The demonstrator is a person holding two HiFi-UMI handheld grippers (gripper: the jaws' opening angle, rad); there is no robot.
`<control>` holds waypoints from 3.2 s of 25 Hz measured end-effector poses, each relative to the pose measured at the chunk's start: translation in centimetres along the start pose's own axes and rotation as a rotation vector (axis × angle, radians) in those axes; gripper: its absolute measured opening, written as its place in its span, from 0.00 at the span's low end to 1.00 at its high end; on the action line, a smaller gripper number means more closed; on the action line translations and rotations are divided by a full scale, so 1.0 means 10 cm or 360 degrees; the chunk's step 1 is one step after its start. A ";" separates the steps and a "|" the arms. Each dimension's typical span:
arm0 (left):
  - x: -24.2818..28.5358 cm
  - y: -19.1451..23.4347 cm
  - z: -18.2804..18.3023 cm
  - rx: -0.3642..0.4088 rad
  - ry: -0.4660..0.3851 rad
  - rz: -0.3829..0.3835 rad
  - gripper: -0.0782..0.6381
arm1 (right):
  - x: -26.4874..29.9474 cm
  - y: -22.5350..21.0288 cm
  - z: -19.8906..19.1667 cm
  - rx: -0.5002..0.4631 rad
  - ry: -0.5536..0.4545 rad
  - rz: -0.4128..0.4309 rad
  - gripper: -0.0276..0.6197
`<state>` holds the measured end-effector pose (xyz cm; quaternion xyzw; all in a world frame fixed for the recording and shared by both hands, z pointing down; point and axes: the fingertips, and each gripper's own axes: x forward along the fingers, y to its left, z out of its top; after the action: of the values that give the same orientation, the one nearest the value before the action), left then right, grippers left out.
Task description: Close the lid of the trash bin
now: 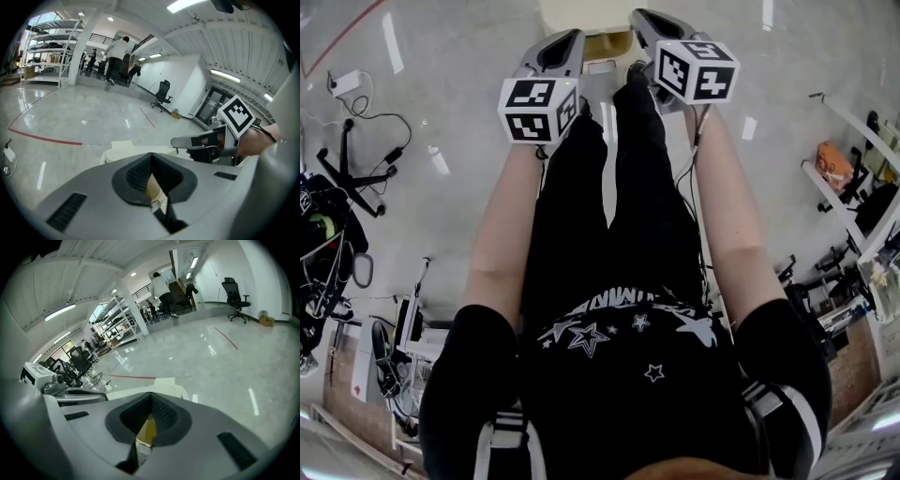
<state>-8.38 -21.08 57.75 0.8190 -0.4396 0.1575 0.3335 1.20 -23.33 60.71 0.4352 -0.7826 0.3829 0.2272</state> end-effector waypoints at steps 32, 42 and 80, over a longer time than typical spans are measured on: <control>0.49 0.41 -1.55 -0.0216 0.0542 0.0381 0.12 | 0.63 -0.37 -1.39 0.0099 0.0487 0.0247 0.05; 0.59 0.50 -1.73 -0.0235 0.0629 0.0379 0.12 | 0.76 -0.40 -1.52 0.0014 0.0557 0.0247 0.05; -0.47 -0.18 -0.01 0.0012 0.0283 0.0036 0.12 | -0.49 0.60 -0.38 0.0033 0.0204 0.0012 0.04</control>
<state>-9.50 -17.44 54.45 0.7979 -0.4170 0.2350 0.3663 -1.33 -15.85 57.27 0.4092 -0.7640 0.4188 0.2709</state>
